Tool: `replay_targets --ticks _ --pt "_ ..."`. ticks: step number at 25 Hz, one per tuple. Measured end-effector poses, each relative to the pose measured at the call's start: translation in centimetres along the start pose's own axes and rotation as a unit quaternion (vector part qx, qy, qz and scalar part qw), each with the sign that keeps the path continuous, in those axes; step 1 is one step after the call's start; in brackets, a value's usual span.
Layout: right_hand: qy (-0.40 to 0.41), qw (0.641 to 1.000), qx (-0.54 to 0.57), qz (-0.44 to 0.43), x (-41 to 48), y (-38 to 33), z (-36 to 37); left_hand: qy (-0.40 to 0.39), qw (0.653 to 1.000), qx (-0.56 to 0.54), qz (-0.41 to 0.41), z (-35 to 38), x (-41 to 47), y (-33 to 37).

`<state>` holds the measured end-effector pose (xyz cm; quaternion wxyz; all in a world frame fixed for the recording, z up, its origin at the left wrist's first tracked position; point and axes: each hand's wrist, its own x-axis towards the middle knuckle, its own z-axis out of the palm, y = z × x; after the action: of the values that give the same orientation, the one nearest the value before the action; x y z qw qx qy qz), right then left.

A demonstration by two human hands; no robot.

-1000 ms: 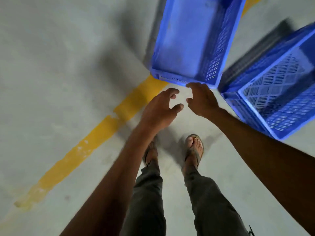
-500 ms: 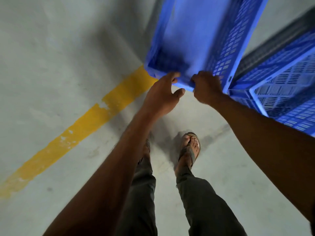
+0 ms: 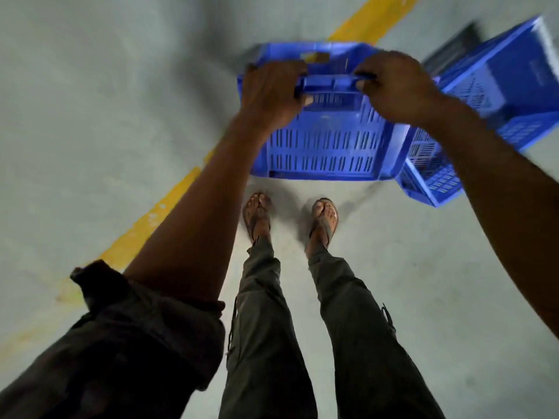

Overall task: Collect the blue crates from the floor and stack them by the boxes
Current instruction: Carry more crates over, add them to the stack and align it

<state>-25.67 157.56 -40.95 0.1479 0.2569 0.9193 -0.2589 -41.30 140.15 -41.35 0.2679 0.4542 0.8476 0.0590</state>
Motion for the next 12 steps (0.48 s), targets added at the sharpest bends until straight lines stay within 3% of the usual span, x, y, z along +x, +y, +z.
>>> replay_targets --ticks 3,7,12 --pt "0.025 0.998 0.028 -0.045 -3.0 -5.3 -7.2 -0.029 0.998 -0.058 -0.024 -9.3 -4.0 0.3" --pt "-0.026 0.995 0.002 -0.095 -9.1 -13.5 -16.0 0.006 0.988 -0.132 -0.082 -20.7 -16.3 -0.5" --pt "-0.092 0.971 0.014 -0.222 -16.7 -25.3 -19.0 0.083 0.962 -0.183 -0.184 -26.0 -36.7 -0.8"
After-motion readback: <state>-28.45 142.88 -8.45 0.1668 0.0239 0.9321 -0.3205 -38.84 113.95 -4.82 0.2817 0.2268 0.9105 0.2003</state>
